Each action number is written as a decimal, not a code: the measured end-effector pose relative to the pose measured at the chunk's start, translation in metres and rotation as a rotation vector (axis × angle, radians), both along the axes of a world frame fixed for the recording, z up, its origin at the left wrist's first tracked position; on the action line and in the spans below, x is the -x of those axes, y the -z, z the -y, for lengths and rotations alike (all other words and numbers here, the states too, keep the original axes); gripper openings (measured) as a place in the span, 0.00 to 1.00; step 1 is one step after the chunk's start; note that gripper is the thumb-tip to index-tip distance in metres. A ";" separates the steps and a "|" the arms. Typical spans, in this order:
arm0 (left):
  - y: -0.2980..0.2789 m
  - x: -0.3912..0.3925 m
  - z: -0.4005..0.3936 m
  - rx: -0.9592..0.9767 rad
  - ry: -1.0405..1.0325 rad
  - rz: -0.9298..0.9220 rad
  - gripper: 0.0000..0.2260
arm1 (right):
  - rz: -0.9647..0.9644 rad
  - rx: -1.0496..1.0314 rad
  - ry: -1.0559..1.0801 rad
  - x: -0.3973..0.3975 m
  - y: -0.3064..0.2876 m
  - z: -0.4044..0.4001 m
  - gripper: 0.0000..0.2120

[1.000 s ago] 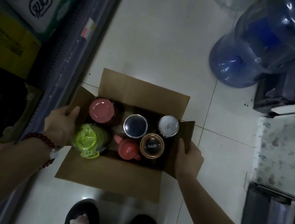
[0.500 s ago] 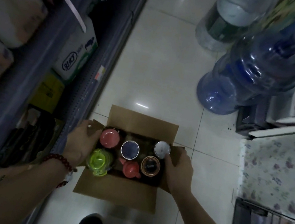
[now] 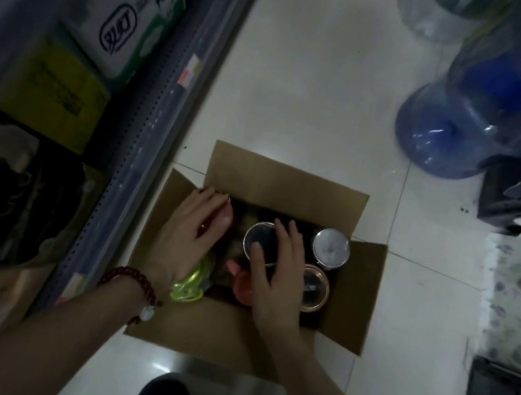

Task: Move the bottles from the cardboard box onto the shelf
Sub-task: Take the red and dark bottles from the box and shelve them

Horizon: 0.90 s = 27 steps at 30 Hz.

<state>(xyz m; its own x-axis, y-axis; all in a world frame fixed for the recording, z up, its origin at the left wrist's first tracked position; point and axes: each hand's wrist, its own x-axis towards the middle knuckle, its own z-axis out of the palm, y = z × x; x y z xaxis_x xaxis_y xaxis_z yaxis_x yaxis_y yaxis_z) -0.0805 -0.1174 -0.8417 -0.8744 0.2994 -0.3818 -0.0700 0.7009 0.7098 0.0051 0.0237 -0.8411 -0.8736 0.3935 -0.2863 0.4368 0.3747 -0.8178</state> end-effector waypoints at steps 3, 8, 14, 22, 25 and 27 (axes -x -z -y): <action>0.007 0.006 0.001 0.026 0.045 -0.005 0.26 | 0.053 -0.082 -0.081 0.012 0.011 -0.002 0.31; 0.007 0.018 -0.001 -0.023 0.017 0.104 0.29 | 0.103 -0.071 -0.001 0.031 0.014 -0.002 0.34; 0.011 0.016 0.001 -0.136 -0.053 0.158 0.24 | 0.031 -0.031 0.079 0.017 0.017 0.016 0.32; 0.019 0.024 0.006 -0.157 -0.001 0.175 0.41 | -0.040 -0.080 0.213 0.028 0.033 0.009 0.34; 0.022 0.030 -0.001 -0.114 -0.015 0.173 0.45 | -0.025 -0.037 0.212 0.028 0.037 -0.002 0.34; 0.024 0.033 -0.006 -0.093 -0.032 0.172 0.46 | -0.001 -0.026 0.163 0.027 0.038 -0.005 0.36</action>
